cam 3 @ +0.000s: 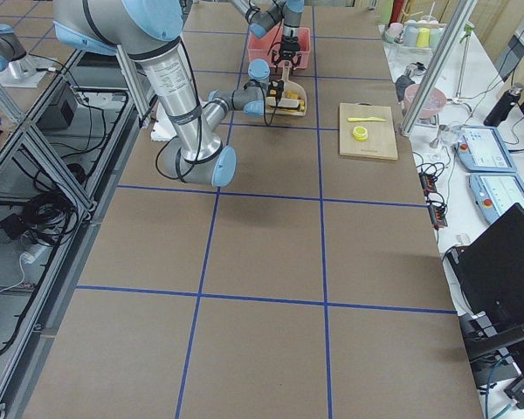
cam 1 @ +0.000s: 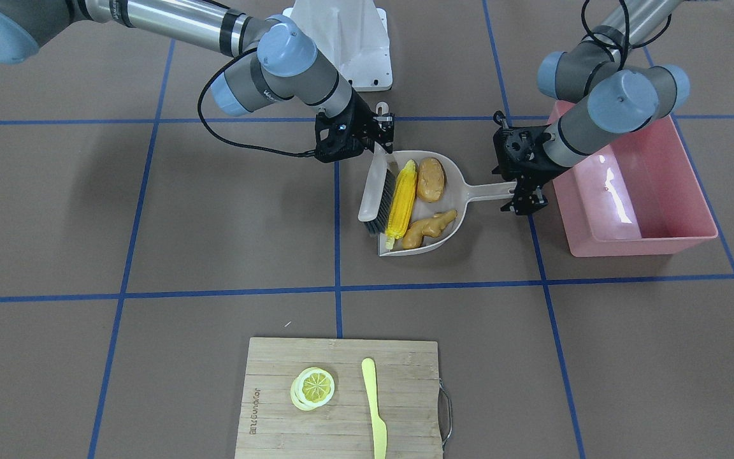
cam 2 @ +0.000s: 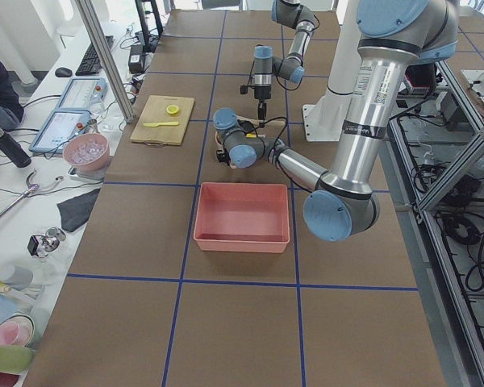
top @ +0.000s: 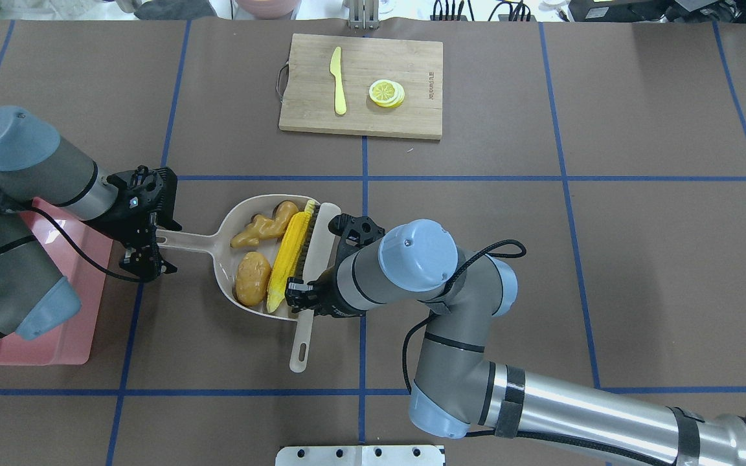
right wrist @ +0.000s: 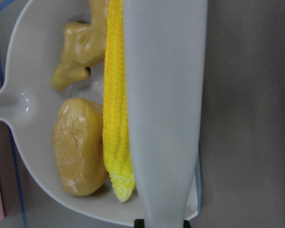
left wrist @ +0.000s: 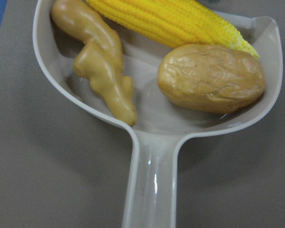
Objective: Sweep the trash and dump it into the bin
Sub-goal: 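Push the items deeper into the dustpan with the brush, then lift it away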
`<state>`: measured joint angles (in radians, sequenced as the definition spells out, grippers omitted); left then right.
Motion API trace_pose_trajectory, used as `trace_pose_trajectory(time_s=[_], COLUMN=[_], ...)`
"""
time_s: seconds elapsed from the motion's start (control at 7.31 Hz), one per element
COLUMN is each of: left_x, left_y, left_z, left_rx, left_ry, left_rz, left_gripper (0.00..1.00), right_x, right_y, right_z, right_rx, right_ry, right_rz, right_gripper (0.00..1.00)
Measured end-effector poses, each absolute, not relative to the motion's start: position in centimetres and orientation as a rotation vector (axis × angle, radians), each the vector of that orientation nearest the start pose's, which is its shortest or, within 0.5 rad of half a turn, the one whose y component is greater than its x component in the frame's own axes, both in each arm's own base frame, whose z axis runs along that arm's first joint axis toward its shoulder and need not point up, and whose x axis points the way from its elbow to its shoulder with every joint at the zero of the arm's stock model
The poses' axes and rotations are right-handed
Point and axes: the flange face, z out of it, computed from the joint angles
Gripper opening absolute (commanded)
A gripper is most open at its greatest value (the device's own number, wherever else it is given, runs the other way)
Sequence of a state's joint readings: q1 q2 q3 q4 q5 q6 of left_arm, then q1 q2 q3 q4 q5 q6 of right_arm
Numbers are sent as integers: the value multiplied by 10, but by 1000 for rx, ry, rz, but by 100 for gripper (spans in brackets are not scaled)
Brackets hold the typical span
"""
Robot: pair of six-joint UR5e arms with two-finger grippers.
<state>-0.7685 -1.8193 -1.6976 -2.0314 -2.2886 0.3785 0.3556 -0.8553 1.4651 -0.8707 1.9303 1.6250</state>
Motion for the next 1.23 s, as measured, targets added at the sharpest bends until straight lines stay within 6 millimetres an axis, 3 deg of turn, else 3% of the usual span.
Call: trace_pose_trajectory(time_s=[0.41,0.68,0.82,1.09,1.23], left_x=[378,378,379,379,379], left_y=[-460,-459,-459,-459,-459], left_z=[406,405,405,404,404], left_rx=[698,700,700,704,707], left_ry=[903,904,904,906,906], left_rz=[1363,1364,1364,1367,1368], left_gripper=[60,56,46,25,22], right_x=[-641,-616,-598,-583,-579], right_y=[-332,-336,-339,-342,-347], right_z=[193,191,192,207,215], right_rx=[-130,-160,-181,-201,-206], right_ry=[-1284,-1257,-1245,-1194,-1159], right_rz=[111,107,103,110,117], right_gripper=[0,0,0,0,0])
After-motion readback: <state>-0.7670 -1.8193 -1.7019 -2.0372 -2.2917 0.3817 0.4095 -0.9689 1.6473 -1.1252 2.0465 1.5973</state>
